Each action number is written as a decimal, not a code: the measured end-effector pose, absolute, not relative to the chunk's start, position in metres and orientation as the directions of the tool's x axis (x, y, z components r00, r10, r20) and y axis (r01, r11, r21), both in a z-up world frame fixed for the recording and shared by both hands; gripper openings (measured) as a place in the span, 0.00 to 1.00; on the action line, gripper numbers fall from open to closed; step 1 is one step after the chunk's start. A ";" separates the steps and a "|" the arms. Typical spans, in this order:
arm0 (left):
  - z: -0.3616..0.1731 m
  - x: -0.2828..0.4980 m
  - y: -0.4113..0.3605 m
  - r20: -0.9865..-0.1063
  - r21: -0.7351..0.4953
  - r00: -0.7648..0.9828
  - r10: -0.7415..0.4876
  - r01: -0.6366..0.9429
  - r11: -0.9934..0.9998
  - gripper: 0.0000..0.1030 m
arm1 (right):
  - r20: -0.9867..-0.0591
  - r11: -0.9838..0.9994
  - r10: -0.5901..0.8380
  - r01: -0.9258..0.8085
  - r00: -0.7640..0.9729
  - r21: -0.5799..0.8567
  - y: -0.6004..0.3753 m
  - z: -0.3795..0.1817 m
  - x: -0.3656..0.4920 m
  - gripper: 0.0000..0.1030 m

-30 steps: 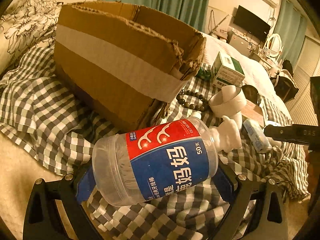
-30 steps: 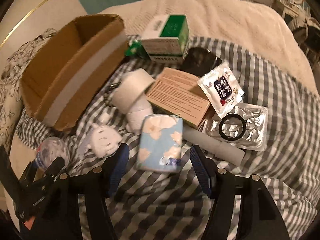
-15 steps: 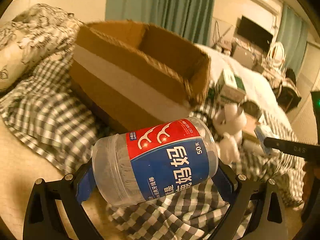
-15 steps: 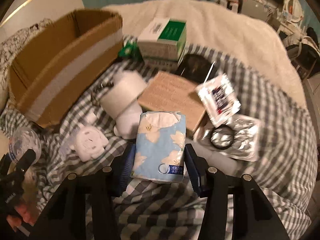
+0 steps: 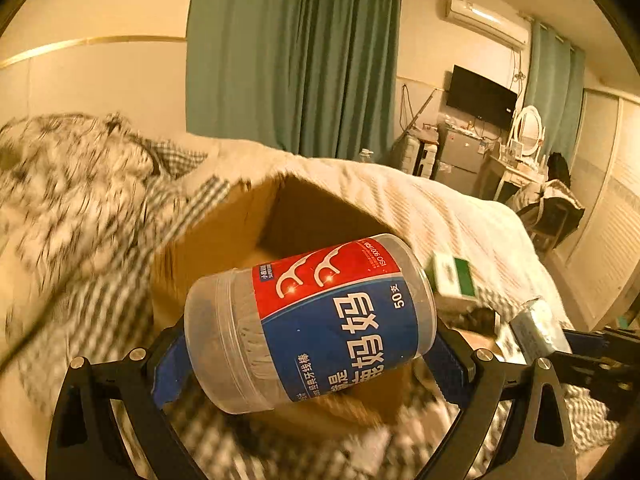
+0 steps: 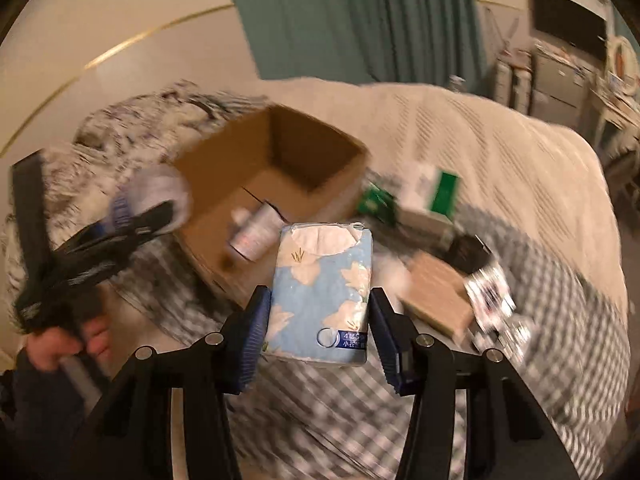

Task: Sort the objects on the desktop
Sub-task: 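Lower the bottle into the box with left while right drops the tissue pack in, then move both tools back over the remaining items on the sheet, then grasp the white plush figure with left while right grasps a thin white packet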

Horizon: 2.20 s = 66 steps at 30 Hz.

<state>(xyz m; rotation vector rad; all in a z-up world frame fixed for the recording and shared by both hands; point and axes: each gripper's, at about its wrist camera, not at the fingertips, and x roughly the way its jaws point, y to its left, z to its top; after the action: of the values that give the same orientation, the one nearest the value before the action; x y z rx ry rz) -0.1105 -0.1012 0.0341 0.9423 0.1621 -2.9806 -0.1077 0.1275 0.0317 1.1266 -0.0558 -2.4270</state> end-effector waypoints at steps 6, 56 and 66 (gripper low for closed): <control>0.004 -0.148 -0.122 -0.577 -0.166 -0.811 0.094 0.004 -0.986 0.97 | -0.664 -0.857 -0.514 0.359 -0.543 0.370 0.078 0.030 -0.184 0.48; -0.115 -0.103 0.065 -0.745 -0.003 -0.644 0.175 -0.259 -0.966 1.00 | -0.858 -0.980 -0.196 0.111 -0.475 0.162 0.326 -0.096 -0.153 0.36; -0.137 -0.111 0.055 -0.767 -0.081 -0.605 0.215 -0.242 -0.967 0.64 | -0.868 -0.947 -0.303 0.020 -0.393 0.321 0.348 -0.138 -0.172 0.36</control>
<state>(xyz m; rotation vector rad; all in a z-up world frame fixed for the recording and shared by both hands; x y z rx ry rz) -0.1115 0.0546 -0.1368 1.4584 -0.0534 -3.0681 -0.1721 0.3479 -0.1375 1.6041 -0.3860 -2.4396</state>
